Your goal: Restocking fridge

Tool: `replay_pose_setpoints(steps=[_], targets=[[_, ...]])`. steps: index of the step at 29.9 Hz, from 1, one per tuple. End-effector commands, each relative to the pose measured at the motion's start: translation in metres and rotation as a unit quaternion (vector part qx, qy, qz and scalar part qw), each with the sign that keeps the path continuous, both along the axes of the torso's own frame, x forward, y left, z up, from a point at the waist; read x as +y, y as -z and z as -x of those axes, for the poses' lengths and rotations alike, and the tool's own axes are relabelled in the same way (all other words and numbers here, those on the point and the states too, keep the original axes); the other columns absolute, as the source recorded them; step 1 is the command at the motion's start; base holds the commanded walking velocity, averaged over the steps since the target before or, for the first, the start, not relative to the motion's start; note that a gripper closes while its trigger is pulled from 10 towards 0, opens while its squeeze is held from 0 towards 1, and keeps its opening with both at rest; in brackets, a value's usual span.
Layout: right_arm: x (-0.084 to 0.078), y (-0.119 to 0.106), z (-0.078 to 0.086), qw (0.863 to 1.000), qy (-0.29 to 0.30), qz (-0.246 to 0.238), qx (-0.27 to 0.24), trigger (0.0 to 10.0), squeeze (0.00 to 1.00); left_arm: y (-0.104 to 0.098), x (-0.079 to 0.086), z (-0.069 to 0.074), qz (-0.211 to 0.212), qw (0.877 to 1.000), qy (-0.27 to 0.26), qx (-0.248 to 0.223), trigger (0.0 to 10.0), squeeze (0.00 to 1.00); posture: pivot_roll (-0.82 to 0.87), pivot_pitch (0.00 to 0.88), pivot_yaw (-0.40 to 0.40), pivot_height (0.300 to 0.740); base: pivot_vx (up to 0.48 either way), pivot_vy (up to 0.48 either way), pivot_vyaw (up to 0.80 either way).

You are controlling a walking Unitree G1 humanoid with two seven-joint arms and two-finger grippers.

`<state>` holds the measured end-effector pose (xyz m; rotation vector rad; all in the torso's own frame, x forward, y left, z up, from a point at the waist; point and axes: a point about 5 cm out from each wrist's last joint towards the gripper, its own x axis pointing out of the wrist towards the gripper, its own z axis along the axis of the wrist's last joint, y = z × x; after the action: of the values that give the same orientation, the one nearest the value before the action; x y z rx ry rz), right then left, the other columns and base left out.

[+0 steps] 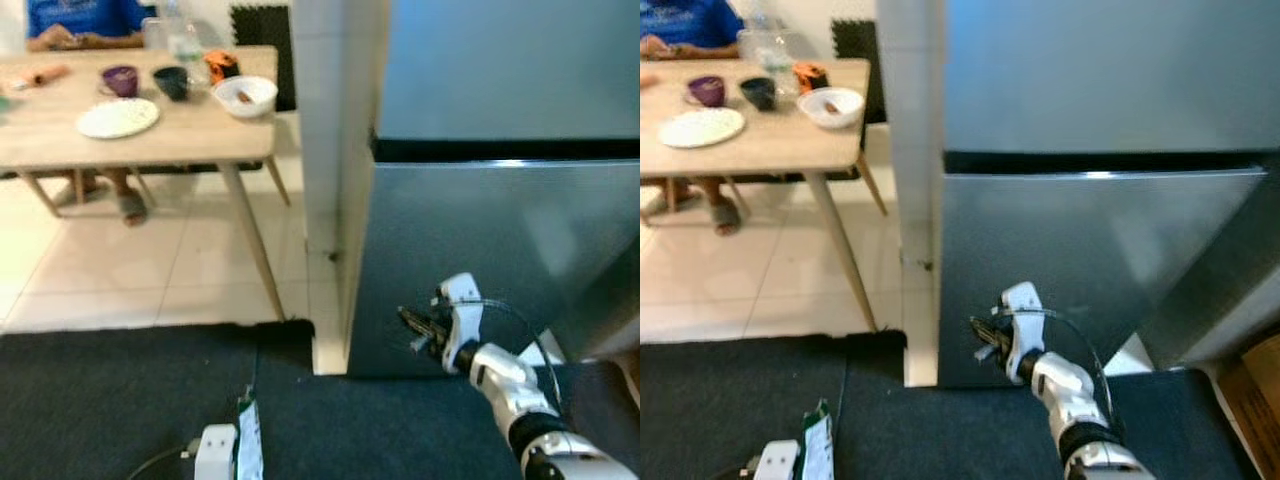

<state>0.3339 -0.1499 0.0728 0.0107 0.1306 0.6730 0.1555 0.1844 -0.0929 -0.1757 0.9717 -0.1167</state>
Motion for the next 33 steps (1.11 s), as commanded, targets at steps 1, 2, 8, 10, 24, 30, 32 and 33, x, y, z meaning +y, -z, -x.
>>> replay_pose_setpoints(steps=[1, 2, 8, 10, 24, 30, 32, 33], targets=[[-0.006, 0.002, 0.002, 1.000, 0.009, 0.002, 0.003, 10.0, 0.00, 0.005, -0.007, 0.010, 0.008, 1.000, 0.004, 0.017, 10.0, 0.00, -0.10, 0.094, -0.050, 0.740, 0.000, 0.000, 0.63], [-0.007, 0.000, 0.000, 1.000, 0.013, 0.005, -0.002, 10.0, 0.00, 0.005, -0.007, 0.010, 0.009, 1.000, 0.004, 0.018, 10.0, 0.00, -0.10, 0.095, -0.052, 0.740, 0.000, 0.000, 0.64], [-0.010, -0.003, -0.006, 0.998, 0.056, 0.034, -0.010, 10.0, 0.00, 0.004, -0.009, 0.010, 0.019, 0.999, 0.020, 0.016, 10.0, 0.00, -0.10, 0.095, -0.055, 0.740, 0.000, -0.149, 0.11], [-0.011, -0.004, -0.007, 0.998, 0.059, 0.035, -0.011, 10.0, 0.00, 0.005, -0.010, 0.010, 0.020, 0.999, 0.024, 0.017, 10.0, 0.00, -0.10, 0.095, -0.055, 0.740, 0.000, -0.446, 0.00], [0.000, -0.050, -0.013, 0.982, -0.036, 0.081, -0.165, 10.0, 0.00, 0.003, -0.008, 0.007, 0.014, 1.000, 0.009, 0.014, 10.0, 0.00, -0.11, 0.075, -0.058, 0.740, 0.000, -0.143, 0.00], [0.000, -0.076, -0.019, 0.978, -0.083, 0.042, -0.187, 10.0, 0.12, 0.002, -0.010, 0.003, 0.018, 1.000, 0.010, 0.010, 10.0, 0.00, -0.11, 0.062, -0.064, 0.740, 0.000, 0.000, 0.00], [0.000, -0.080, -0.019, 0.976, -0.092, 0.038, -0.192, 10.0, 0.12, 0.002, -0.011, 0.003, 0.018, 1.000, 0.011, 0.010, 10.0, 0.00, -0.11, 0.062, -0.064, 0.740, 0.000, 0.000, 0.00], [0.001, -0.086, -0.021, 0.974, -0.097, 0.037, -0.203, 10.0, 1.00, 0.002, -0.011, 0.003, 0.018, 1.000, 0.011, 0.010, 10.0, 0.00, -0.11, 0.061, -0.066, 0.740, 0.000, 0.000, 0.00]])
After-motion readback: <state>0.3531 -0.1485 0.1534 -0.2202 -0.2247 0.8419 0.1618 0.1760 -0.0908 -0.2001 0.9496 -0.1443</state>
